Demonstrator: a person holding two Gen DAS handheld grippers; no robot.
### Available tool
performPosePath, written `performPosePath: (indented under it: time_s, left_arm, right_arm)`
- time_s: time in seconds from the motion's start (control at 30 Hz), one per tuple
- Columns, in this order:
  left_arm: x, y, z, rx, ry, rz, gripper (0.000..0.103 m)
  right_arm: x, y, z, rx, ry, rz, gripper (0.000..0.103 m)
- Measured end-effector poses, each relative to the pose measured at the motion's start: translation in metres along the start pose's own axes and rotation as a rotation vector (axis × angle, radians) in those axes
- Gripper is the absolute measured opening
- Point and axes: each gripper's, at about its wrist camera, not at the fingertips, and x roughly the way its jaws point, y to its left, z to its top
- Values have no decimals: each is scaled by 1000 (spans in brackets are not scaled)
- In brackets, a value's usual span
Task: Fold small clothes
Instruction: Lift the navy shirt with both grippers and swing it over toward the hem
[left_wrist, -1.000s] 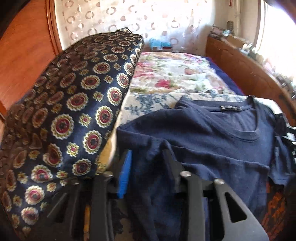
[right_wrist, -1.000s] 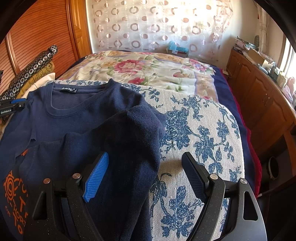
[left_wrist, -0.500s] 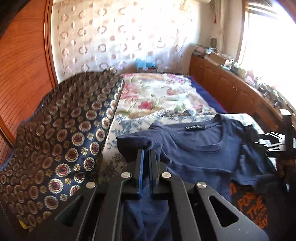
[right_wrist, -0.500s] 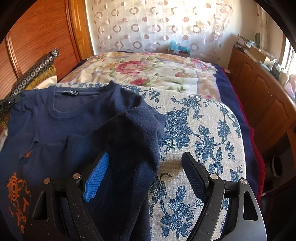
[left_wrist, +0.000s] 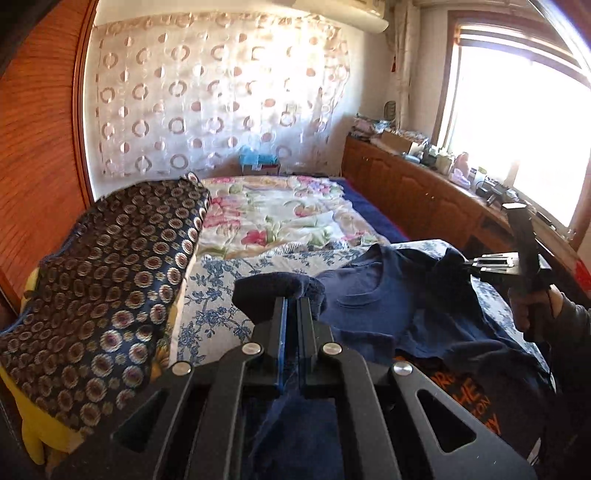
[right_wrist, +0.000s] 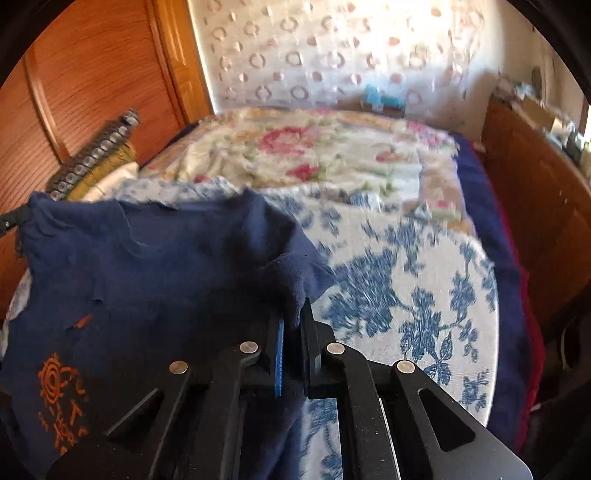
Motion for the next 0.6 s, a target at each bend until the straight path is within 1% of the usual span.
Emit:
performPosePath:
  time_s: [0.07,0.23,0.3,0.43,0.5,0.57,0.6]
  left_arm:
    - [-15,-4,-2,3,-28,1,1]
    - [-60,-3,-15,5,-89,5,1]
    - [-80,-2,-28,-1,-106,7,1]
    - [-120,4,-58,-17,-125,15,0]
    - [-140,3,-76,-28,-120,13,0]
    - [-158,-2,-90,-23,-121,25,0]
    - [-170,-3,-100,-31,-108,16,0]
  right_arm:
    - [-26,13,1,-13,-67,-13,4]
    - [-82,33,-8,-39,-164,-36,3]
    - [-108,40,-23,-35,-196,-46,3]
    - [-150,49,-59,-16,-228,-67,3]
    - [-165,52,-76,-1,-237,-71,3]
    - [-182,57,-101,24,-233,-65,3]
    - [-189,61,-114,35,-224,-67,3]
